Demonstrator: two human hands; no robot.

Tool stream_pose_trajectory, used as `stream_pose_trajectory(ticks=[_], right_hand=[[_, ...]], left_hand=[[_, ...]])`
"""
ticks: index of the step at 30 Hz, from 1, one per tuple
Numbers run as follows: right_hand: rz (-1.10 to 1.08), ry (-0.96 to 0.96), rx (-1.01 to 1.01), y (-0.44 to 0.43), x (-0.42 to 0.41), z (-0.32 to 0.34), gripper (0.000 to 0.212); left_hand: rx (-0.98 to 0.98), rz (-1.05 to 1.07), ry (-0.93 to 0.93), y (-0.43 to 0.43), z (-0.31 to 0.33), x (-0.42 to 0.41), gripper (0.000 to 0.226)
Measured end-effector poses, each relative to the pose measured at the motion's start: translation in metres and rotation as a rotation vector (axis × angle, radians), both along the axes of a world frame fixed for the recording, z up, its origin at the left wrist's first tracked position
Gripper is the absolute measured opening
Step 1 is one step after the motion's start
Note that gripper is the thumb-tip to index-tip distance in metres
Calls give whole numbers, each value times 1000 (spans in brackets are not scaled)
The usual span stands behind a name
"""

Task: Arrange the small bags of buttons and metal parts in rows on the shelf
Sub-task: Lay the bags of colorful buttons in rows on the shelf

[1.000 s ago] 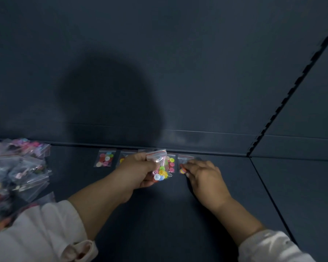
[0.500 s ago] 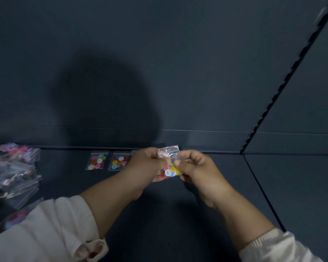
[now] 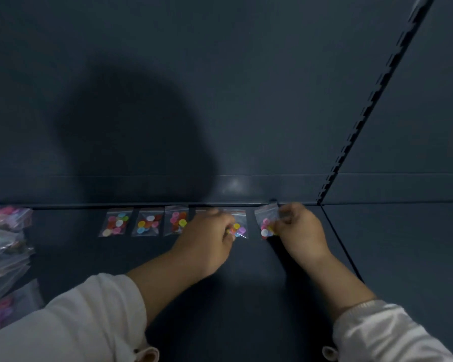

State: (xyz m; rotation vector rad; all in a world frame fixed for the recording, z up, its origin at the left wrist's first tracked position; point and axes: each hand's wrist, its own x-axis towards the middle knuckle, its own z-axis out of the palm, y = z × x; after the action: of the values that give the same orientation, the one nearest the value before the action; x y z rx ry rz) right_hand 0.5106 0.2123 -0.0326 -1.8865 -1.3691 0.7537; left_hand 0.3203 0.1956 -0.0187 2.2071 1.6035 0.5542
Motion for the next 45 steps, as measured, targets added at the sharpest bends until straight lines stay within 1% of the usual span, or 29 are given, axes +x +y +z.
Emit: stream_pose_trajectory(ticks=[2, 3, 6, 8, 10, 12, 17, 23, 25, 29, 32, 37, 39, 42, 45], right_hand=[[14, -223, 21, -3, -1, -2, 23], [14, -294, 44, -5, -1, -3, 25], [58, -448, 207, -11, -3, -8, 18], [177, -535, 299, -15, -4, -16, 12], [313, -620, 322, -18, -5, -25, 17], [380, -680, 317, -18, -5, -33, 29], [406, -716, 220, -18, -12, -38, 50], [419, -800, 195, -23, -16, -35, 57], [439, -789, 185, -24, -16, -35, 62], [472, -738, 167, -25, -16, -32, 77], [475, -713, 149, -26, -16, -29, 82], [456, -682, 133, -27, -19, -24, 83], [450, -672, 152, -28, -22, -19, 78], [453, -683, 167, -29, -32, -10, 64], [466, -697, 207, -28, -49, -1, 63]], left_hand=[[73, -78, 117, -2, -5, 1, 31], [87, -110, 162, -3, -7, 1, 37], [92, -190, 306, -6, -11, 3, 51], [64, -227, 382, -8, -13, 4, 58], [37, -251, 432, -9, -15, 6, 63], [21, -266, 456, -9, -17, 6, 66], [-6, -273, 471, -7, -20, 4, 71], [-17, -281, 476, -6, -22, 2, 72], [-14, -282, 471, -6, -22, 2, 72], [-23, -278, 464, -6, -22, 2, 72], [-17, -279, 463, -6, -23, 2, 72], [11, -280, 435, -8, -23, -2, 73], [19, -271, 421, -9, -20, -5, 73], [34, -235, 406, -12, -16, -15, 73], [58, -167, 382, -16, -8, -34, 71]])
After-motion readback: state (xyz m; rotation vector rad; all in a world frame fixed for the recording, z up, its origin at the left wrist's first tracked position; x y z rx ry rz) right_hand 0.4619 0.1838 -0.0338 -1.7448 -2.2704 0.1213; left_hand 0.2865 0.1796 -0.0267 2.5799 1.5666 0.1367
